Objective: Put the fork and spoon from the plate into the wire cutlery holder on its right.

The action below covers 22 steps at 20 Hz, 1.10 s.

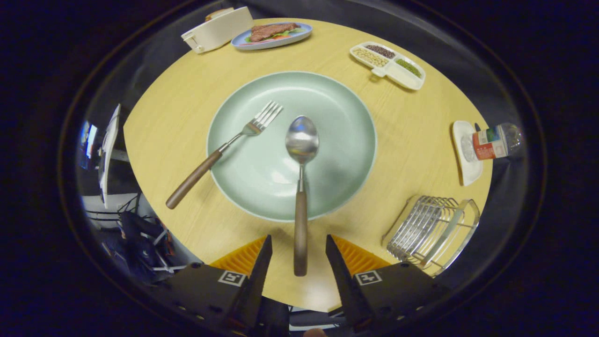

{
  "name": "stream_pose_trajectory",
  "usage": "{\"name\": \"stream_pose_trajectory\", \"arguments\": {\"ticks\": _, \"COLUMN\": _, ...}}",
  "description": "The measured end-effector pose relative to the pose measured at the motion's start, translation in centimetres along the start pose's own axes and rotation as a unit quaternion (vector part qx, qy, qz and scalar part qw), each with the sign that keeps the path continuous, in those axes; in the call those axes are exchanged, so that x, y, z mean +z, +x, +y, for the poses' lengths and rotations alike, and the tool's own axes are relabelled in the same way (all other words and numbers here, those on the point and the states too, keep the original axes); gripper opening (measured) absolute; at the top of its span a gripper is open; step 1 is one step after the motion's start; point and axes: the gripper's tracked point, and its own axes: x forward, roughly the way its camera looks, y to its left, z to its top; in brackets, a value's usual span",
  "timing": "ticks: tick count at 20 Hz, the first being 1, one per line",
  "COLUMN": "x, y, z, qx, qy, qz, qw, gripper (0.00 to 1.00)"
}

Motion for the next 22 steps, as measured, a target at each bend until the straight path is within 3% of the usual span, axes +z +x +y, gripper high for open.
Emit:
{"name": "stream_pose_trajectory", "arguments": {"ticks": 2, "x": 0.0, "y": 0.4, "z": 0.1, "qx": 0.003, "qy": 0.005, "qz": 0.005, "qw": 1.000, "gripper": 0.59}}
{"name": "stream_pose_trajectory", "arguments": {"ticks": 3, "x": -0.1, "y": 0.5, "z": 0.2, "qx": 0.009, "qy": 0.009, "qz": 0.008, "qw": 1.000, "gripper": 0.35}}
{"name": "stream_pose_trajectory", "arguments": {"ticks": 5, "x": -0.3, "y": 0.2, "z": -0.1, "qx": 0.011, "qy": 0.016, "qz": 0.016, "qw": 1.000, "gripper": 0.27}}
{"name": "stream_pose_trajectory", "arguments": {"ticks": 6, "x": -0.5, "y": 0.3, "z": 0.0, "qx": 0.017, "qy": 0.024, "qz": 0.018, "qw": 0.999, "gripper": 0.11}}
{"name": "stream_pose_trajectory", "arguments": {"ticks": 11, "x": -0.4, "y": -1.5, "z": 0.1, "qx": 0.042, "qy": 0.030, "qz": 0.008, "qw": 0.999, "gripper": 0.01}}
{"name": "stream_pose_trajectory", "arguments": {"ticks": 17, "x": -0.7, "y": -5.9, "z": -0.1, "qx": 0.056, "qy": 0.039, "qz": -0.032, "qw": 0.997, "gripper": 0.00}}
{"name": "stream_pose_trajectory", "arguments": {"ticks": 22, "x": -1.6, "y": -11.5, "z": -1.9, "qx": 0.085, "qy": 0.086, "qz": -0.067, "qw": 0.990, "gripper": 0.00}}
